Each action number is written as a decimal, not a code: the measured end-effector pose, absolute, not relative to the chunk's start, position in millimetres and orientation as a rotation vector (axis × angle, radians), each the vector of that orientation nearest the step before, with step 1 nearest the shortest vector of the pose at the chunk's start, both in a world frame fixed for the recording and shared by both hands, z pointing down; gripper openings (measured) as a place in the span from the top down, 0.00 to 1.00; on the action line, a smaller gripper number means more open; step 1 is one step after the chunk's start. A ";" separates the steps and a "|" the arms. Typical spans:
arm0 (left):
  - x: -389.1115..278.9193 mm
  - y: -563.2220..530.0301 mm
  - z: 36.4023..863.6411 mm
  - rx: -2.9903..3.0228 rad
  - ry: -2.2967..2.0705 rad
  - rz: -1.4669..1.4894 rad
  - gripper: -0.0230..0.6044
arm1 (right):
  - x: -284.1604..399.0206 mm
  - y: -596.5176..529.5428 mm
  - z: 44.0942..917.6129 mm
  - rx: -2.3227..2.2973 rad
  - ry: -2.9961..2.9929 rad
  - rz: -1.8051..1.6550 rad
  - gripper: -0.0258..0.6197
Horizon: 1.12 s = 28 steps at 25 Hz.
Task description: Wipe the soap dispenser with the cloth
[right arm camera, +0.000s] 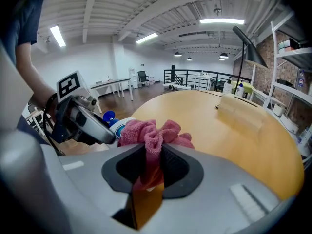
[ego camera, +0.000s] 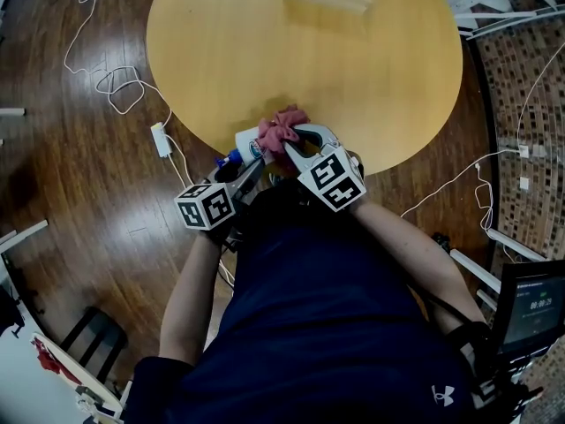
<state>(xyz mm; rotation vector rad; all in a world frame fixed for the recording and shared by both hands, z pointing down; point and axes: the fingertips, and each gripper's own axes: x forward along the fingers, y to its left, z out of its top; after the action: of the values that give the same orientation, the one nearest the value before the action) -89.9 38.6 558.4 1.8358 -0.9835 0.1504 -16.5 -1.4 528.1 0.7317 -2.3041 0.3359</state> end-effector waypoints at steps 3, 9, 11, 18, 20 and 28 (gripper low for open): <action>-83.5 46.7 556.1 1.945 -0.930 0.253 0.51 | -9.6 -8.8 531.2 0.730 -2.303 0.316 0.82; -55.9 67.0 585.0 2.171 -0.779 0.756 0.55 | 12.8 -29.1 534.9 0.703 -2.176 0.062 0.82; -47.4 76.6 583.3 2.198 -0.720 0.865 0.55 | 20.7 -36.5 534.5 0.702 -2.151 0.053 0.82; -97.7 23.8 556.0 2.464 -0.799 1.310 0.59 | -16.0 -34.5 495.7 0.743 -2.283 0.158 0.82; -92.5 20.6 579.0 2.525 -0.573 1.601 0.55 | -50.8 -14.4 500.1 0.623 -2.320 0.146 0.82; -78.6 15.5 600.0 2.510 -0.473 1.694 0.76 | -50.6 8.4 532.8 0.533 -2.265 -0.025 0.82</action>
<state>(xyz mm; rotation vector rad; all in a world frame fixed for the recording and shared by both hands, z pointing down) -78.6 15.5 600.0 2.5099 -0.4725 1.6944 -50.6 8.4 532.8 0.5332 -2.2654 -0.0255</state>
